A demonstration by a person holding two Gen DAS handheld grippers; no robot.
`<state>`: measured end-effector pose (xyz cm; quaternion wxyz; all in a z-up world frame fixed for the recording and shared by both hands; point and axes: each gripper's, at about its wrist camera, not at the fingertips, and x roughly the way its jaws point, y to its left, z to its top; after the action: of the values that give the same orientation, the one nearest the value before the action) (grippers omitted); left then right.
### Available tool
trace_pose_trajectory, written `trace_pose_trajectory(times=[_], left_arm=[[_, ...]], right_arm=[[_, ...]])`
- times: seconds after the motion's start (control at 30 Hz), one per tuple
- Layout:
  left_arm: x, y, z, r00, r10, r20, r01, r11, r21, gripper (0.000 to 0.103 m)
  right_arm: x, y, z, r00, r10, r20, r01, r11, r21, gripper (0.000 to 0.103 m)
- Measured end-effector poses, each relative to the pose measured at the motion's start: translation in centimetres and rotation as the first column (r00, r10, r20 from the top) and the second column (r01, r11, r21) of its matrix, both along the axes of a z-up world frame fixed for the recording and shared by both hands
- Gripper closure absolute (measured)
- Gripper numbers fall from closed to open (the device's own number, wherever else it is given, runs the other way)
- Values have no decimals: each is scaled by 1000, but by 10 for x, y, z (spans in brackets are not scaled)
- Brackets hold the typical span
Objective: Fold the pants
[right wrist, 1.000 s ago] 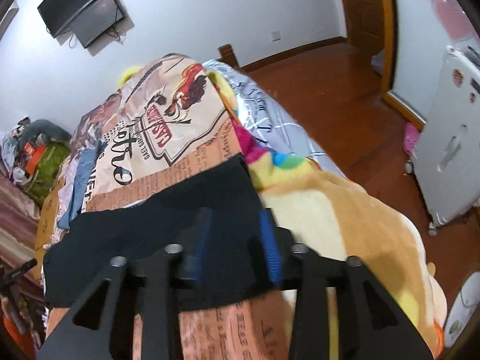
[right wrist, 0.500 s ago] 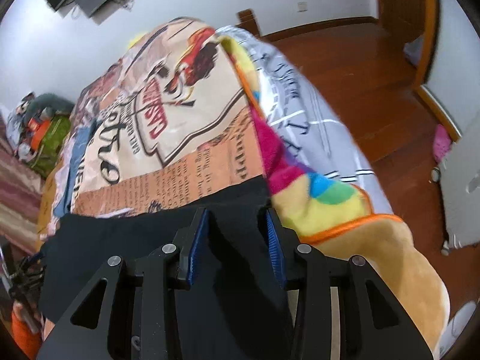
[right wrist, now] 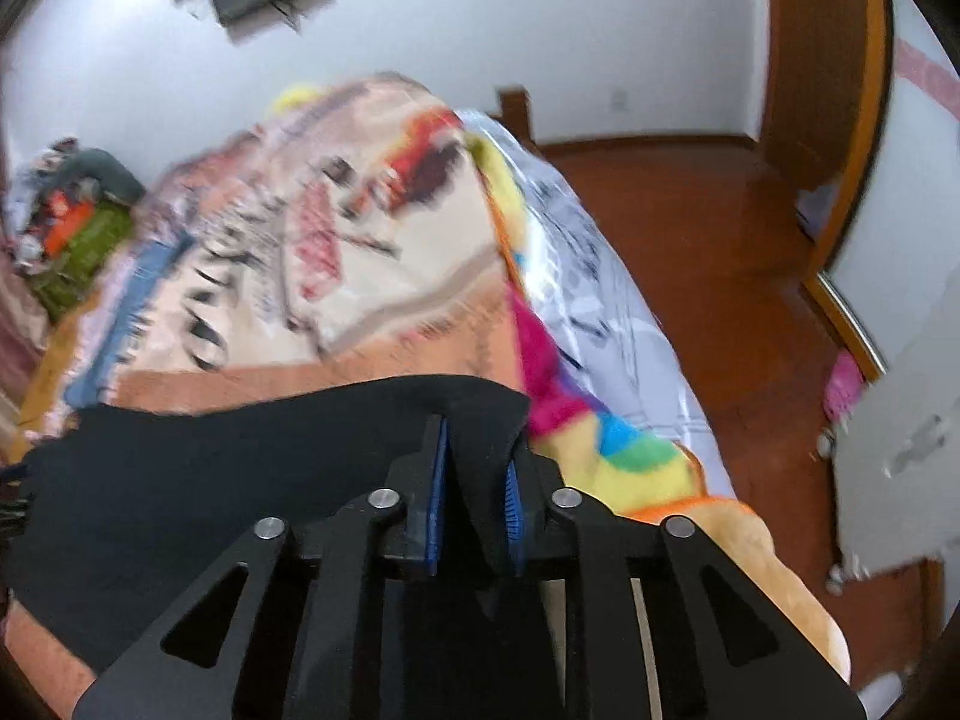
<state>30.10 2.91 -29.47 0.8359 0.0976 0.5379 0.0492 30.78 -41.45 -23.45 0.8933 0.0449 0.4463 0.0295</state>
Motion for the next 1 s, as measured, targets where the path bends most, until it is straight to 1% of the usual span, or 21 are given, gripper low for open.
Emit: trace_pose_trajectory(times=[0.03, 0.07, 0.1, 0.13, 0.17, 0.27, 0.3, 0.33, 0.43, 0.47, 0.53, 0.6, 0.63, 0.7, 0.77, 0.9, 1.0], left_arm=[[0, 0, 0, 1000, -4, 0, 4, 1000, 4, 16], [0, -1, 1, 1000, -8, -1, 8, 1000, 10, 16], [0, -3, 1, 1000, -14, -3, 14, 1000, 20, 16], [1, -5, 2, 1000, -21, -5, 21, 999, 28, 16], [4, -8, 3, 999, -33, -6, 33, 999, 37, 16], [10, -20, 8, 998, -69, -2, 69, 997, 32, 16], [12, -25, 9, 997, -80, 1, 80, 996, 32, 16], [14, -31, 11, 995, -95, 3, 95, 995, 30, 16], [18, -54, 14, 989, -151, 4, 150, 989, 12, 16], [18, -62, 14, 986, -167, 5, 166, 986, 17, 16], [16, -77, 13, 982, -187, 18, 186, 981, 60, 16], [13, -87, 14, 979, -202, 22, 200, 977, 80, 16], [12, -90, 14, 979, -204, 20, 202, 976, 85, 16], [11, -91, 16, 979, -205, 17, 203, 976, 80, 16], [9, -89, 16, 979, -203, 13, 201, 978, 58, 16], [2, -82, 17, 983, -185, 11, 185, 983, 3, 16], [-4, -77, 16, 986, -166, 14, 167, 985, -37, 15]], right_arm=[[0, -2, -3, 1000, -24, -13, 23, 999, -32, 86], [-2, -4, -5, 998, -57, -16, 55, 995, -83, 85], [-5, -7, -4, 996, -85, -12, 83, 987, -137, 81], [-8, -9, -2, 996, -91, -11, 88, 985, -148, 81], [-12, -14, 1, 996, -94, -12, 91, 986, -139, 81], [-30, -25, 13, 995, -98, -9, 96, 990, -103, 78], [-37, -28, 16, 995, -97, -8, 96, 991, -92, 71], [-44, -29, 18, 995, -97, -4, 96, 992, -78, 62], [-69, -32, 24, 996, -94, 3, 94, 995, -12, 51], [-79, -32, 23, 995, -96, -8, 96, 995, 18, 49], [-92, -32, 21, 995, -98, -23, 99, 993, 60, 41], [-106, -31, 16, 994, -104, -44, 108, 988, 110, 39], [-111, -29, 14, 993, -105, -56, 112, 986, 126, 36], [-121, -25, 6, 991, -101, -84, 115, 979, 171, 34], [-129, -19, -2, 990, -95, -109, 116, 970, 212, 34], [-138, -11, -11, 988, -98, -119, 128, 953, 274, 34], [-136, -8, -15, 985, -122, -120, 153, 943, 296, 31]])
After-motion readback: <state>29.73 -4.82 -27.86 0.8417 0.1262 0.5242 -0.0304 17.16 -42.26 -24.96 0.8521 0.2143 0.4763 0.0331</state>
